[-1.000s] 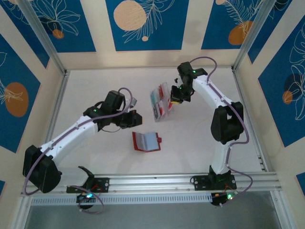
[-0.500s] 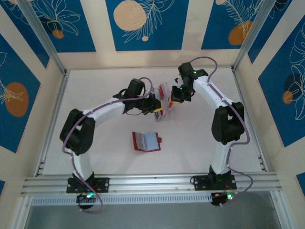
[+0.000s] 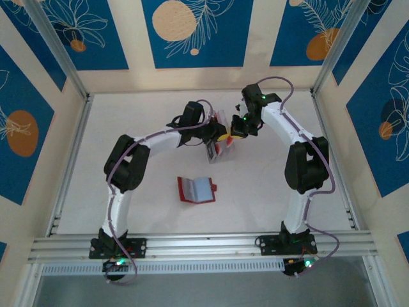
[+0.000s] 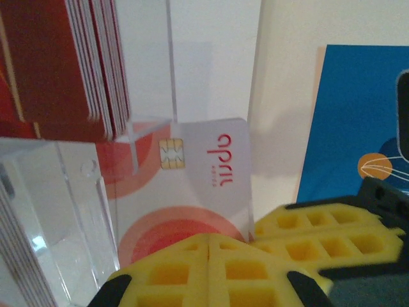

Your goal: Put the credit cards into the card holder

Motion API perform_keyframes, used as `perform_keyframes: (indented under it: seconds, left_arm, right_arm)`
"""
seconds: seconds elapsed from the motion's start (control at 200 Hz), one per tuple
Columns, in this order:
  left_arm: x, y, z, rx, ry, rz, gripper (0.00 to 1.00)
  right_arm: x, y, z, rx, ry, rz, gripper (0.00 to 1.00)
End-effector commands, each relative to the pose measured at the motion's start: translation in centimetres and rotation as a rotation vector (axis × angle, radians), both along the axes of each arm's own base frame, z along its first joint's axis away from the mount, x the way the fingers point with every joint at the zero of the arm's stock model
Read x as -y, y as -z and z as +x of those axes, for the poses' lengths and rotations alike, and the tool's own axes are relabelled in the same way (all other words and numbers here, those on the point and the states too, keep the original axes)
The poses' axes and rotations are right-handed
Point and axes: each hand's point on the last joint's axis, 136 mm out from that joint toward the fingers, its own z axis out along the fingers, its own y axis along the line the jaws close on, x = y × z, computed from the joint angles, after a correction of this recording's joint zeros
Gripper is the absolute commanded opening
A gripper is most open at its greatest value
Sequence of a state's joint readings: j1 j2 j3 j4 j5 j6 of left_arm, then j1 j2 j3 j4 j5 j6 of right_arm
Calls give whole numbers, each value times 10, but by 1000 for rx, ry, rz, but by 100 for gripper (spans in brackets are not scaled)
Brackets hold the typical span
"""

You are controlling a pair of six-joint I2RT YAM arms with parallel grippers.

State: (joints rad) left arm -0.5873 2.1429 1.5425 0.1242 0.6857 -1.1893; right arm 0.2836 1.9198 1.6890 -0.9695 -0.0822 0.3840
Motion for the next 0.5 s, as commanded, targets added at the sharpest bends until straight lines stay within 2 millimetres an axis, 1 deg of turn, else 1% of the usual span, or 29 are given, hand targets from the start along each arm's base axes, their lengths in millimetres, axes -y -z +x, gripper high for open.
perform_keyframes:
  seconds: [0.0, 0.23, 0.395, 0.495]
  left_arm:
    - [9, -7, 2, -1, 17, -43, 0]
    - [9, -5, 1, -5, 17, -45, 0]
    - [10, -2, 0, -11, 20, -43, 0]
    - [10, -2, 0, -12, 23, -45, 0]
  right_arm:
    - [8, -6, 7, 28, -16, -26, 0]
    - [6, -17, 9, 64, -53, -57, 0]
    - [7, -10, 10, 71, -85, -129, 0]
    - [11, -1, 10, 61, -97, -184, 0]
